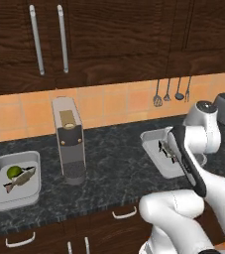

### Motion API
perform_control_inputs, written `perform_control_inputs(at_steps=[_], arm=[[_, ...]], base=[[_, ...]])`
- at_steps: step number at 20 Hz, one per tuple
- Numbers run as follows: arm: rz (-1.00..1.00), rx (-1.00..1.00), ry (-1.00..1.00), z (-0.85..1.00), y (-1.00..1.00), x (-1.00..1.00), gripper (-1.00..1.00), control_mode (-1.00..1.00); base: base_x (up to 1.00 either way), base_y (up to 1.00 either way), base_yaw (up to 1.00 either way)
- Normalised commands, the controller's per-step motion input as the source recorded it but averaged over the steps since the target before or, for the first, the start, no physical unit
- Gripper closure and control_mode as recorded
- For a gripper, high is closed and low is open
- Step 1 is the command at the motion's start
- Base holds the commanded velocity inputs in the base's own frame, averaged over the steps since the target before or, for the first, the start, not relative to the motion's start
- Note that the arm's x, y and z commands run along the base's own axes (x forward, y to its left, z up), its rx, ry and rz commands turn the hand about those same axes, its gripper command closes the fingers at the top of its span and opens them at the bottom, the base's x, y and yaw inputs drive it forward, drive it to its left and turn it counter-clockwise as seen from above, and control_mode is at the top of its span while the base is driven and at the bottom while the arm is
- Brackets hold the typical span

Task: Place one lime and one fish in each tupperware on the nearby counter, to pack two identical lunches.

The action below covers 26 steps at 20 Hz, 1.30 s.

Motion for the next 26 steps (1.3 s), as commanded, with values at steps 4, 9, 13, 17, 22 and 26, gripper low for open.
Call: perform_control_inputs(at_steps=[4,9,13,17,22,26], arm=[[-0.13,0.18,0.30,-0.35,-0.76,1.00,1.00,-1.00],[-0.18,0.17,0.20,-0.25,-0.45,1.00,1.00,-1.00],[-0.28,-0.03,0.06,-0.66,-0.12,0.59,1.00,-1.00],[-0.27,-0.06,0.05,-0.70,-0.04,0.19,1.00,-1.00],[-0.15,0.05,0.04,-0.51,-0.06,0.00,-1.00,-1.00],[-0.05,0.03,0.00,-0.11,-0.06,0.00,-1.00,-1.00]], base=[[0.00,0.00,0.00],[0.00,0.00,0.00],[0.00,0.00,0.00],[0.00,0.00,0.00],[0.00,0.00,0.00],[0.00,0.00,0.00]])
